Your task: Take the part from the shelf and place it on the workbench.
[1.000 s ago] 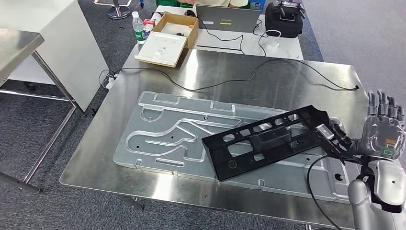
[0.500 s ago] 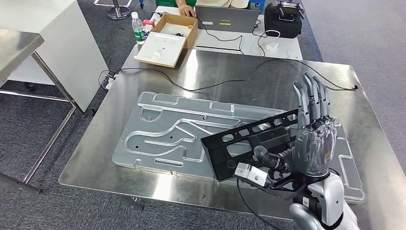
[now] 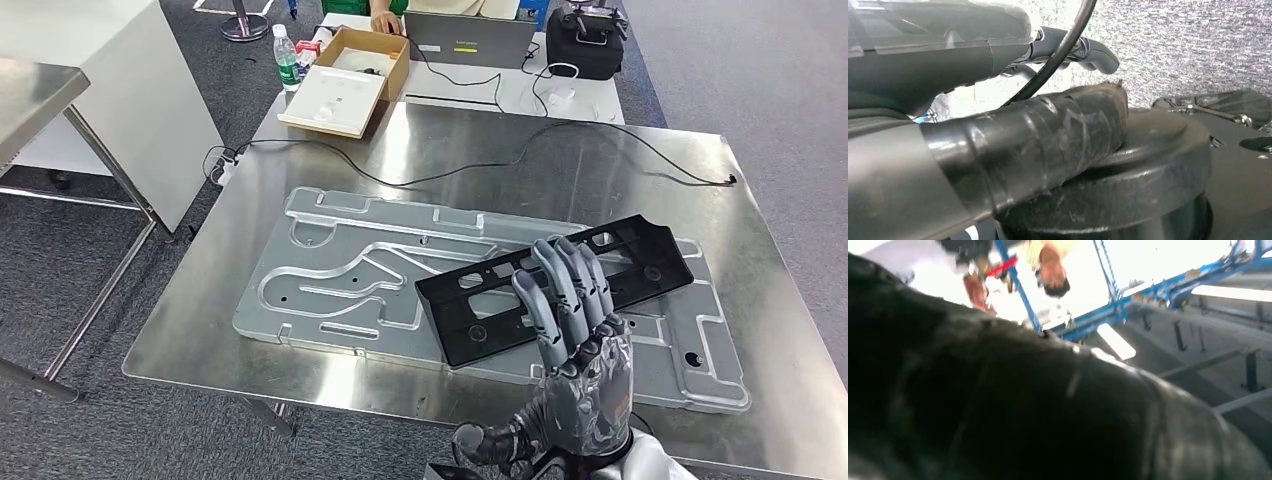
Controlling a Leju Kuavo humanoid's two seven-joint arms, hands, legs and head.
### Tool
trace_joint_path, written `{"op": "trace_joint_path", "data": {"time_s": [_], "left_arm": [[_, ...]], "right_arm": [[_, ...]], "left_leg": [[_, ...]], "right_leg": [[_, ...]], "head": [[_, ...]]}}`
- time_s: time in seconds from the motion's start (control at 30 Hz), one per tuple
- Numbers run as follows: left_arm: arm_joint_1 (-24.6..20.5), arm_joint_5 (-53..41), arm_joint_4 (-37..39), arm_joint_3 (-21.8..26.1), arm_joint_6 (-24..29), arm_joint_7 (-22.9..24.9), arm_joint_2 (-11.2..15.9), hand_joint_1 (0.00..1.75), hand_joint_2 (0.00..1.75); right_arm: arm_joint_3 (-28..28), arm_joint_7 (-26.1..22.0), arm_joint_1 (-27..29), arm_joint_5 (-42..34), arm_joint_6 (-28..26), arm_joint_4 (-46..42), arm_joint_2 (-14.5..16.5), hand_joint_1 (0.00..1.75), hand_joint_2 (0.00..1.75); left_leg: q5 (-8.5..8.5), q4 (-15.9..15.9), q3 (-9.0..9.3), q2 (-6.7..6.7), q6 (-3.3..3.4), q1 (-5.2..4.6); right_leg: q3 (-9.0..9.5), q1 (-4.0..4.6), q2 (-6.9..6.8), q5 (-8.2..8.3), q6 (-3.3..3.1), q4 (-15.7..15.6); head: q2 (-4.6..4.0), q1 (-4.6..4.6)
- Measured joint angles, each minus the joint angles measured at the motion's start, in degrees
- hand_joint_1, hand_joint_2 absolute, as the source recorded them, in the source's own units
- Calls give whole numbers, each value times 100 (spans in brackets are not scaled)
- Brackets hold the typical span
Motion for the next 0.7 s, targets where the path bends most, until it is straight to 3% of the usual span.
{"op": "trace_joint_path", "data": {"time_s": [0.07,0.17,0.23,0.33,0.37,0.4,0.43,0.5,0.57,0.67,0.7], "left_arm": [[-10,-33,0,-11,2,-56,-12,0,0],[-35,-50,0,-19,20,-107,-20,0,0],[-48,-57,0,-21,34,-109,-23,0,0],[-69,-57,0,-26,47,-109,-25,0,0],[-73,-57,0,-29,51,-110,-25,0,0],[-76,-57,0,-35,55,-110,-25,0,0],[-78,-57,0,-41,59,-111,-25,0,0],[-91,-57,0,-53,65,-113,-24,0,0],[-102,-55,0,-57,66,-117,-23,0,0],[-104,-38,-1,-64,66,-119,-33,0,0],[-106,-33,-1,-66,67,-118,-39,0,0]], "right_arm": [[132,71,42,55,-9,-19,-29,0,0],[251,129,92,74,36,-77,-62,0,0],[299,140,122,70,47,-104,-63,0,0],[344,164,184,57,36,-118,-63,0,131],[352,172,217,53,27,-120,-63,0,175],[355,180,255,45,16,-121,-63,0,175],[355,185,296,34,4,-123,-63,0,175],[353,192,377,15,-20,-132,-62,0,175],[350,195,434,2,-31,-146,-60,0,175],[344,195,504,-86,-28,-157,-52,0,175],[342,195,535,-124,-27,-158,-49,0,175]], "left_leg": [[-8,68,-46,-15,-81,-5],[11,111,-95,-25,-200,-6],[-231,363,-206,-24,-260,2],[-916,1330,-526,-19,-310,23],[-1001,1553,-566,-19,-310,24],[-960,1597,-515,-19,-297,23],[-816,1436,-362,-19,-270,20],[-529,661,162,-17,-175,-3],[-454,10,549,-9,-116,-38],[-338,-204,554,0,-69,-60],[-257,-245,514,13,-35,-50]], "right_leg": [[209,30,11,75,-55,-408],[153,41,11,111,-206,-452],[85,22,-8,190,-309,-478],[-83,50,-32,312,-382,-472],[-145,65,-38,355,-386,-465],[-210,81,-43,400,-388,-456],[-275,98,-44,446,-388,-447],[-386,132,-40,544,-378,-432],[-426,138,-38,640,-333,-440],[-425,104,-42,787,-214,-508],[-450,102,-34,731,-182,-485]], "head": [[0,-1],[0,-2],[0,-7],[0,-14],[0,-14],[0,-14],[0,-14],[0,-13],[1,-12],[1,-27],[0,-29]]}}
